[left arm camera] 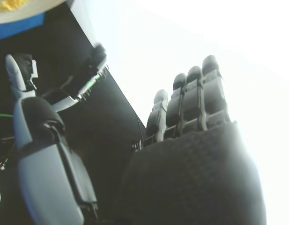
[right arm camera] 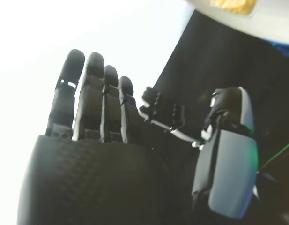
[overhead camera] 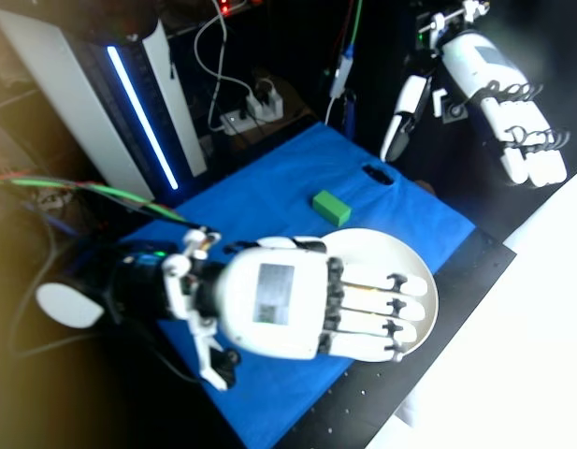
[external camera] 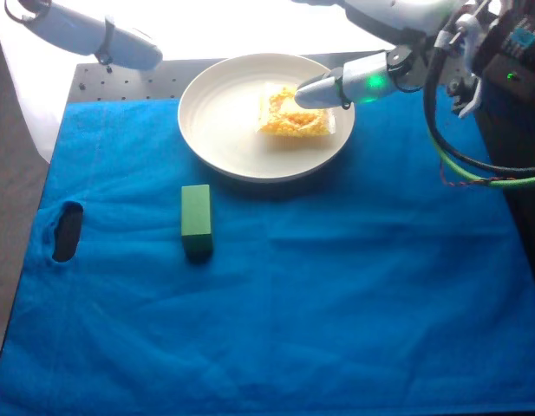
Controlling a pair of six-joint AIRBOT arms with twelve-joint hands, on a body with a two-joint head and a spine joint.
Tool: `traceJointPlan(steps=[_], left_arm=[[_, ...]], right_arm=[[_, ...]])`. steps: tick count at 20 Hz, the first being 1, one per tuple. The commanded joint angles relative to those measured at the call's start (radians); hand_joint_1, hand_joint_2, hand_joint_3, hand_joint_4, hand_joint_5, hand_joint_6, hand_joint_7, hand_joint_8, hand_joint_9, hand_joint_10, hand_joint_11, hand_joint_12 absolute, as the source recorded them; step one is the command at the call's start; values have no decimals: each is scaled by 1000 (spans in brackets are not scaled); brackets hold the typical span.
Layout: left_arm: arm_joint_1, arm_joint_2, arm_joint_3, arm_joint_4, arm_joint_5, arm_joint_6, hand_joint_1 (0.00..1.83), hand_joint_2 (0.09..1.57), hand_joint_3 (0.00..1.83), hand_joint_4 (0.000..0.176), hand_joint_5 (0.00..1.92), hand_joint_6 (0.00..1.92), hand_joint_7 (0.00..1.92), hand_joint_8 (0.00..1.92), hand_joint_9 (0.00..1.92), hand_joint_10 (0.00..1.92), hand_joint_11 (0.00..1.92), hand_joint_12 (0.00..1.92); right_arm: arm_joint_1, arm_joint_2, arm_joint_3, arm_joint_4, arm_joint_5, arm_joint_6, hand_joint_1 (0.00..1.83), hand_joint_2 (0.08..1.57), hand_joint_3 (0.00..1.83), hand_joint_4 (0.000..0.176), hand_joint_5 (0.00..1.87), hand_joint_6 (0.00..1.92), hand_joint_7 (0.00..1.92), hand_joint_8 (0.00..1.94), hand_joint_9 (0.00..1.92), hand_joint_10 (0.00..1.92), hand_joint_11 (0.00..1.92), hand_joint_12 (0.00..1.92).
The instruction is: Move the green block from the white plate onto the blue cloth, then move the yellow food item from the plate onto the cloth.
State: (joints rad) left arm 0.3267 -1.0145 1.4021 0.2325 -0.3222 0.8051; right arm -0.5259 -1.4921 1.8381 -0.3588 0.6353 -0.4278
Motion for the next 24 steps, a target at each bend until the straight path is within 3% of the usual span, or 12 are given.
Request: traceJointPlan(steps=[1,3,5,6,8,9,14,17,18,19,20,24], left_arm=[[-23,-7,6,-2,-100,0,758,754,0,127,0,0,69,10,69,16,171,98],[-40,-12,6,14,-91,0,741,732,0,132,0,0,63,4,69,11,74,58],[-61,-17,6,30,-84,0,751,763,3,127,0,0,52,0,47,0,12,31],[-71,-18,5,40,-80,0,748,768,3,128,0,0,51,0,40,1,2,5],[-79,-19,4,49,-76,0,712,759,0,101,0,0,76,9,51,6,7,3],[-85,-20,4,51,-74,0,719,754,0,90,0,0,79,7,52,5,9,4],[-98,-23,0,56,-77,0,767,771,4,101,0,0,91,8,62,8,0,0],[-103,-23,-2,56,-80,0,816,774,3,89,0,0,101,8,76,9,2,1],[-106,-23,-2,57,-80,0,810,778,4,97,0,0,97,5,65,4,0,0],[-109,-23,-3,59,-79,0,780,777,3,94,0,0,104,7,68,4,0,0],[-112,-23,-4,62,-79,0,783,776,2,72,0,0,121,11,88,11,38,16],[-121,-24,-11,73,-79,0,758,759,0,94,0,0,117,5,101,12,66,28]], right_arm=[[28,-3,6,0,80,2,637,913,7,0,216,0,313,0,395,1,38,984],[30,-15,16,-25,62,2,607,905,0,0,228,3,296,0,344,0,1,933],[31,-25,24,-39,51,2,656,924,1,0,253,1,352,9,460,34,85,1230],[31,-34,34,-53,47,2,681,928,0,0,254,0,440,19,553,62,163,1225],[30,-60,63,-88,41,2,694,903,0,0,221,2,218,0,300,2,26,913],[30,-72,74,-98,36,2,697,864,0,0,237,0,188,0,286,4,88,794],[30,-82,89,-104,20,2,674,897,2,0,220,0,284,5,348,8,95,772],[30,-92,105,-104,11,2,713,893,0,0,235,6,251,8,338,8,109,768],[30,-98,111,-104,5,2,723,900,0,0,242,1,249,2,340,4,122,740],[30,-104,117,-104,1,2,681,917,0,0,230,0,248,0,344,2,145,694],[30,-110,123,-104,-2,2,676,925,0,0,240,5,282,13,376,13,158,686],[29,-138,153,-106,-5,2,676,959,0,0,264,3,301,5,400,3,155,701]])
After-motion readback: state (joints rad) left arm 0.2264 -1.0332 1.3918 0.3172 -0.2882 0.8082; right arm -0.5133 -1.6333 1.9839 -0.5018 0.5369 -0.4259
